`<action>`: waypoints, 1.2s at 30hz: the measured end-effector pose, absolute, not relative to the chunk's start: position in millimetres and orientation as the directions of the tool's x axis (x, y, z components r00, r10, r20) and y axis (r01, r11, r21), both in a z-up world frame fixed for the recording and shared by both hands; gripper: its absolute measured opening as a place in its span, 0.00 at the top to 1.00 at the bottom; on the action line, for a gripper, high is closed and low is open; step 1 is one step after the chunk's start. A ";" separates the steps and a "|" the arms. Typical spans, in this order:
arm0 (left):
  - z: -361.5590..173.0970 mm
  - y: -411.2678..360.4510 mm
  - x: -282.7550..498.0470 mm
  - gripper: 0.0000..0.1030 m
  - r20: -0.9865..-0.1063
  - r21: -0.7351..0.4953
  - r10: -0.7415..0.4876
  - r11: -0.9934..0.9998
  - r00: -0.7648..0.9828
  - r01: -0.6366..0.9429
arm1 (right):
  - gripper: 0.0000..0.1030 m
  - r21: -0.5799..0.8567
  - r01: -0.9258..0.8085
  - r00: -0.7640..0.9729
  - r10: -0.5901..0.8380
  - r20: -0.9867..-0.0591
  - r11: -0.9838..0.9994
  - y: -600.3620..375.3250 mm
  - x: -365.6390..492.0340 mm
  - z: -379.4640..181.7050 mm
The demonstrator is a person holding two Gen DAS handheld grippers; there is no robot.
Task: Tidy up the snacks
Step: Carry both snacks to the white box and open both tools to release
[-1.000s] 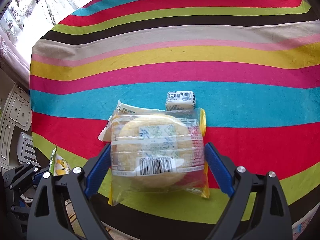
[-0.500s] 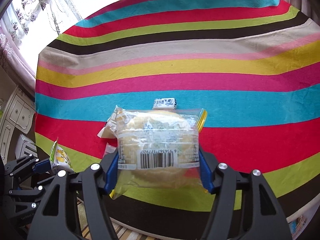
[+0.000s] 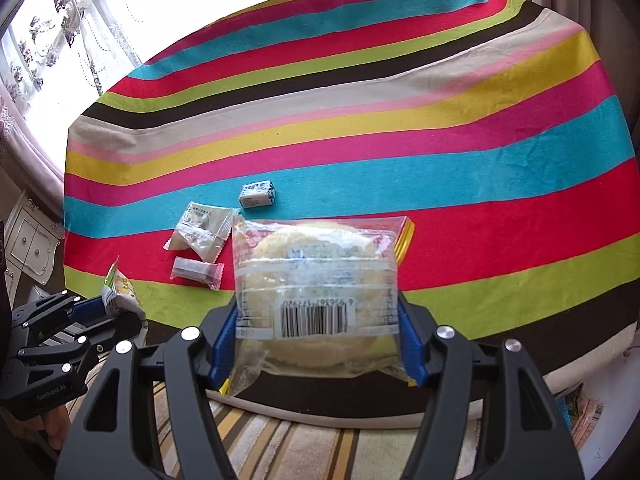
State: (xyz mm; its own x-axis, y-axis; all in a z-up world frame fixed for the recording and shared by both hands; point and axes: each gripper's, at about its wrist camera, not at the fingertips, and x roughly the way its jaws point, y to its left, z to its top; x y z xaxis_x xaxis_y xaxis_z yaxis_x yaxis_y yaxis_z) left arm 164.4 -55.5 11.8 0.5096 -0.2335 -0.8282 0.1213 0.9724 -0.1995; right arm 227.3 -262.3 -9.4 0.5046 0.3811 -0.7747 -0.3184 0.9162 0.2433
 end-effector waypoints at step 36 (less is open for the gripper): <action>-20.8 -163.6 208.0 0.67 -0.921 -0.069 -0.161 0.963 0.354 0.261 | 0.36 0.224 -0.115 0.557 0.249 -0.792 0.968 -403.6 168.8 -26.6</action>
